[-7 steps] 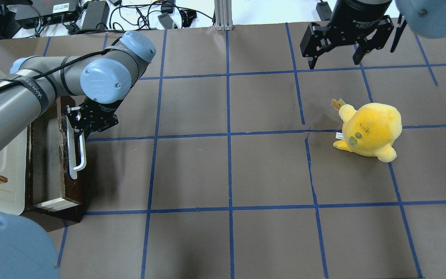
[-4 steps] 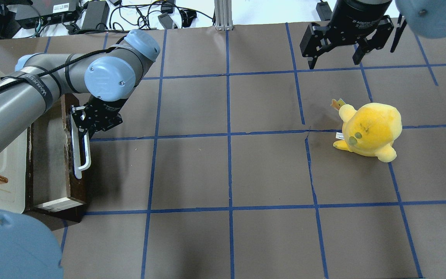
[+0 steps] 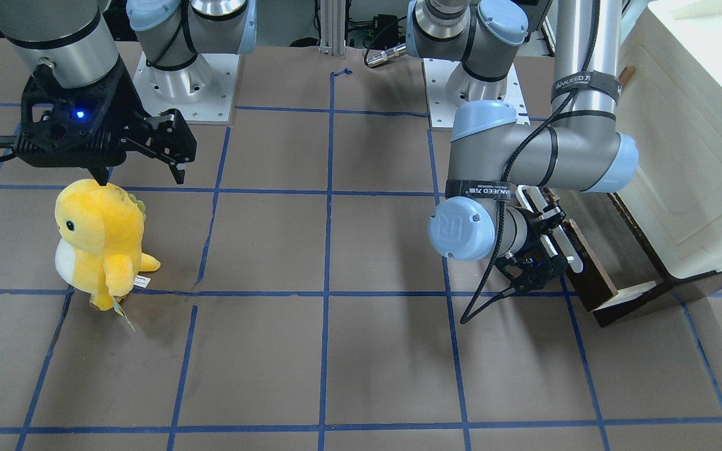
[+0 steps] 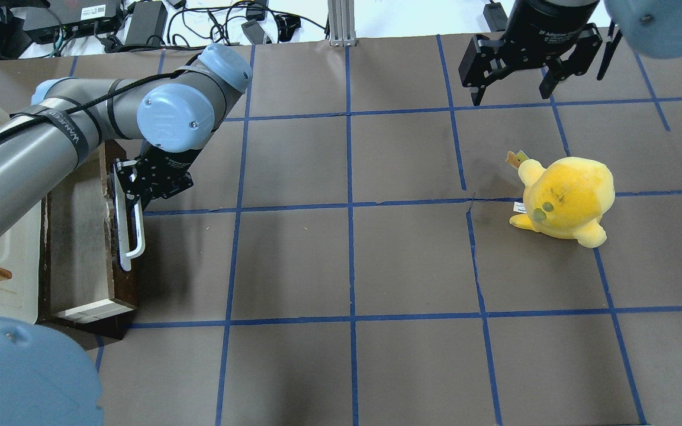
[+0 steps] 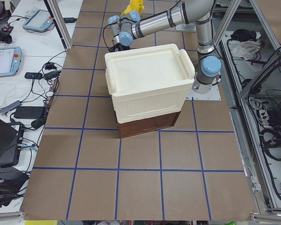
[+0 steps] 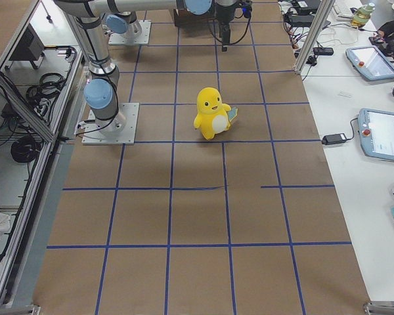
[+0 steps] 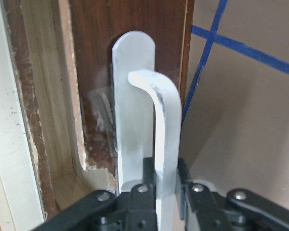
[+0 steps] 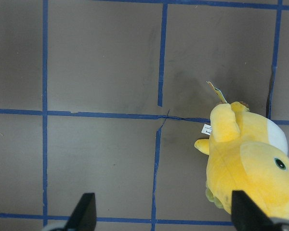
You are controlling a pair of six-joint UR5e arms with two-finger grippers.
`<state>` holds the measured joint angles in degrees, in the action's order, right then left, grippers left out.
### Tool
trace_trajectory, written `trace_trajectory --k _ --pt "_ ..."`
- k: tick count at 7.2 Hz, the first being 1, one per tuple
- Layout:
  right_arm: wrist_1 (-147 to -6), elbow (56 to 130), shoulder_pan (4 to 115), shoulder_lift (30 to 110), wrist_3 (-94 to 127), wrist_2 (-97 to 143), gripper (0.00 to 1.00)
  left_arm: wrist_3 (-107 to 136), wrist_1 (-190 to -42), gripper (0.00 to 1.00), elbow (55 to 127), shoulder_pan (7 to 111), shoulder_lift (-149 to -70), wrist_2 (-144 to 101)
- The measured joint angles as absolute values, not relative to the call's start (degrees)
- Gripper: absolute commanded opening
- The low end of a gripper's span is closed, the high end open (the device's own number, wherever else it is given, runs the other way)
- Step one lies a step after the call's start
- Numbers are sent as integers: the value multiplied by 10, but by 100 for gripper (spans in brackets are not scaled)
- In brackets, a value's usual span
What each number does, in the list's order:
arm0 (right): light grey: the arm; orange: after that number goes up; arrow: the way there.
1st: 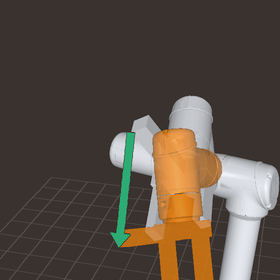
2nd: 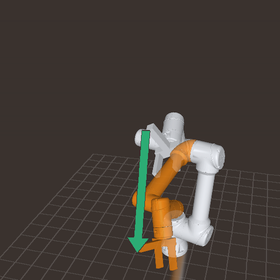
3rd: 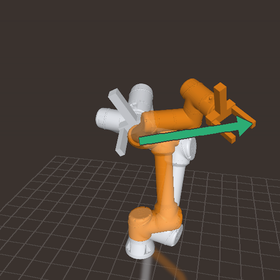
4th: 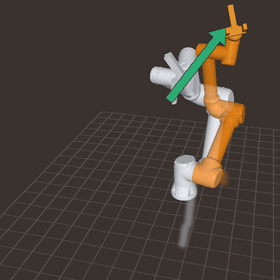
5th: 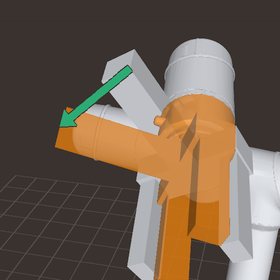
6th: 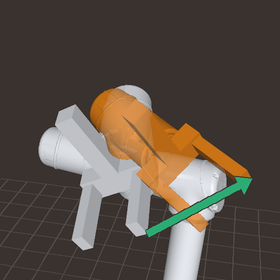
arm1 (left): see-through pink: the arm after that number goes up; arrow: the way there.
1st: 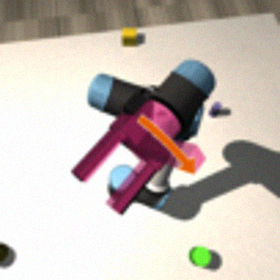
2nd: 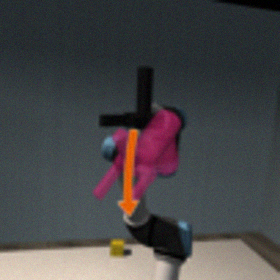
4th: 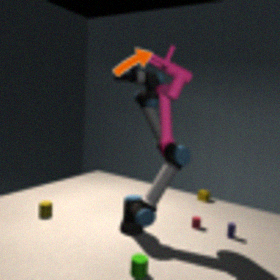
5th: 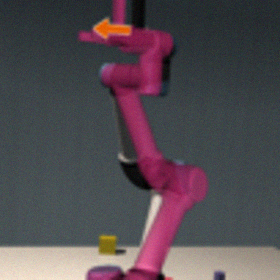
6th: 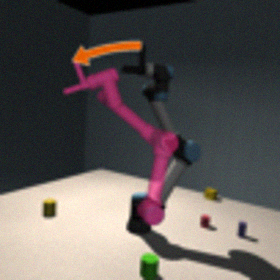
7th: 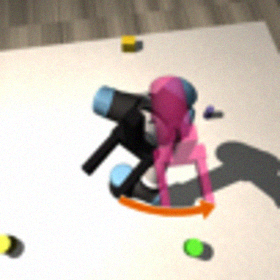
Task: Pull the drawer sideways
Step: 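Keep pulling the drawer farther out with the left gripper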
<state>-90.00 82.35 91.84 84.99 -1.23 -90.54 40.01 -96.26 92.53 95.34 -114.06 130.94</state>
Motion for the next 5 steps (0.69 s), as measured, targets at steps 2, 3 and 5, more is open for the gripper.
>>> trace_trajectory --k 2,3,5 --pt "-900 824 918 850 -12 -906 100 401 -964 0 918 955 -1144 1303" --pt "-900 824 918 850 -13 -906 100 403 -967 0 914 956 -1146 1301" --pt "-900 824 918 850 -13 -906 100 411 -980 0 902 960 -1152 1299"
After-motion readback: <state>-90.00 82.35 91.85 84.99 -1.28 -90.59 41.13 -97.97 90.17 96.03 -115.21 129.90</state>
